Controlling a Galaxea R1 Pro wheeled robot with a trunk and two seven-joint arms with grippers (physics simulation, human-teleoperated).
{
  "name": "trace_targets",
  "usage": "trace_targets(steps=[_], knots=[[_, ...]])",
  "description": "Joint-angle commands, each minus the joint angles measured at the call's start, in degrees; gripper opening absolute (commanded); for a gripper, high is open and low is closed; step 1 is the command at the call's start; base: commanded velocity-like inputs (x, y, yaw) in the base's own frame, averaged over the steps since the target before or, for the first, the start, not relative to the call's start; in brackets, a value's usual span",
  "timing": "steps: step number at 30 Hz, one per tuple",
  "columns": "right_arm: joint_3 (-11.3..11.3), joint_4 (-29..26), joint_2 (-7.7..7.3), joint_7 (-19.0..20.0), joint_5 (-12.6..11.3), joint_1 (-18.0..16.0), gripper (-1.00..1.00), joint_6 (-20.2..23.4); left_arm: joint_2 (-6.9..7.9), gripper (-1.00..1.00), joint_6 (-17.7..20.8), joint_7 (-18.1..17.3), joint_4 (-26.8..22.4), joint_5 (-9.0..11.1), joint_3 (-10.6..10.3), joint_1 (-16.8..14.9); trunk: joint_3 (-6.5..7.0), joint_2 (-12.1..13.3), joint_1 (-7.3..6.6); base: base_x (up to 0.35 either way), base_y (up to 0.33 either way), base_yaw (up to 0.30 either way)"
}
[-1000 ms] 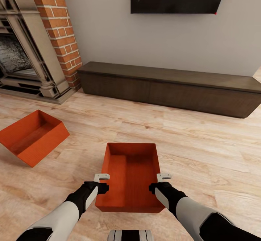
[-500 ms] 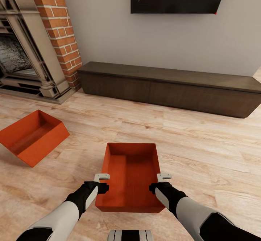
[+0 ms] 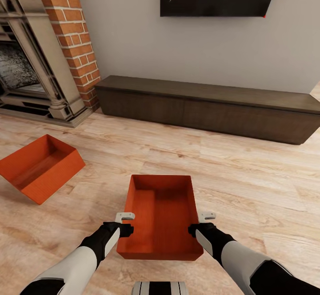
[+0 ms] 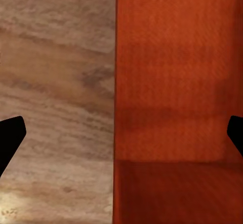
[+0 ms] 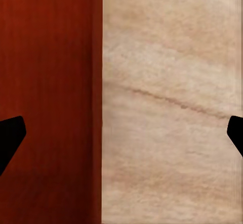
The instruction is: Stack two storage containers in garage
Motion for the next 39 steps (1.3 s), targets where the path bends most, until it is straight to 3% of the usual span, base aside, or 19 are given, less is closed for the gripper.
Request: trace_targets(steps=[1,4,9,32,39], knots=[[0.47,-0.12,-0.04,-0.35,-0.39,-0.02,1.00,0.34,-0.01,1.00,0.32,0.22,-0.11,0.07,0.00,0.00,-0.04,-0.02,-0.01,0.000,0.000,0.000],[0.45,-0.12,0.02,-0.35,-0.40,-0.02,1.00,0.34,-0.03,1.00,0.31,0.25,-0.11,0.07,0.00,0.00,-0.04,-0.02,-0.01,0.000,0.000,0.000],[0.44,-0.12,0.11,-0.35,-0.45,-0.02,1.00,0.34,-0.04,1.00,0.31,0.24,-0.06,0.11,0.00,0.00,-1.15,-0.08,0.12,0.000,0.000,0.000],[0.44,-0.12,0.29,-0.35,-0.43,-0.02,1.00,0.34,-0.03,1.00,0.42,0.18,-0.29,0.07,0.06,0.00,-1.15,-0.08,0.12,0.001,0.000,0.000],[0.44,-0.12,0.29,-0.35,-0.40,-0.02,1.00,0.34,-0.06,1.00,0.25,0.26,-0.36,-0.31,-0.17,0.00,-1.15,-0.08,0.12,0.175,0.000,0.000]])
